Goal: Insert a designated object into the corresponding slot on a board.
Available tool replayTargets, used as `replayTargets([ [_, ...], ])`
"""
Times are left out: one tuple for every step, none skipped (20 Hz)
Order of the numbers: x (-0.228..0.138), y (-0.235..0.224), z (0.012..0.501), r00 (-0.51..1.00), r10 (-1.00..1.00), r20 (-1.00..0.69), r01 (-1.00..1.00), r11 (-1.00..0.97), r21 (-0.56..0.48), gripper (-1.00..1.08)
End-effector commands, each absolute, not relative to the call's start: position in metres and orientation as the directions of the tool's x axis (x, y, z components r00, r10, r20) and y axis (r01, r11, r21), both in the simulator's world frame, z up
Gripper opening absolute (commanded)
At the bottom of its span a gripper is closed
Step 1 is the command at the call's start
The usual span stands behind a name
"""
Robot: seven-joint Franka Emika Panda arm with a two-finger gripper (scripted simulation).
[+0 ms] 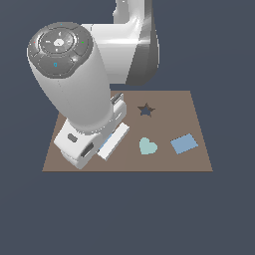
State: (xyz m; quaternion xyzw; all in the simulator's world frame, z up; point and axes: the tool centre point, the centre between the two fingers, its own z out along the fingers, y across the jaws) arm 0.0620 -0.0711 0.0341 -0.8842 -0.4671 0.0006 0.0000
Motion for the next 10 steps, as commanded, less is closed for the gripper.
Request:
replayTargets([
  [0.062,-0.0711,0.0306,0.564,0.826,-0.001,0.826,-0.564,-0.001,-1.0],
  [0.062,-0.0711,0.0306,0.564,0.826,-0.001,0.826,-0.564,-0.001,1.0],
  [0.062,-0.0711,0.0306,0.564,0.826,-0.001,0.826,-0.564,-0.001,1.0],
  [0.062,-0.0711,0.0306,0.564,0.826,-0.001,0.826,-0.564,-0.001,1.0],
  [0.062,-0.0711,0.0306,0.564,0.826,-0.001,0.826,-0.564,-0.001,1.0],
  [0.062,-0.0711,0.0306,0.564,0.826,-0.001,0.826,-0.564,-0.001,1.0],
  [0.062,-0.0711,0.0306,0.564,0.826,-0.001,0.826,-0.564,-0.001,1.0],
  [0.062,-0.0711,0.0306,0.564,0.826,-0.001,0.826,-0.564,-0.001,1.0],
  [0.062,-0.0711,0.0306,0.564,0.826,-0.001,0.826,-0.564,-0.001,1.0],
  [0.062,-0.0711,0.0306,0.564,0.826,-0.001,0.826,-0.564,-0.001,1.0],
])
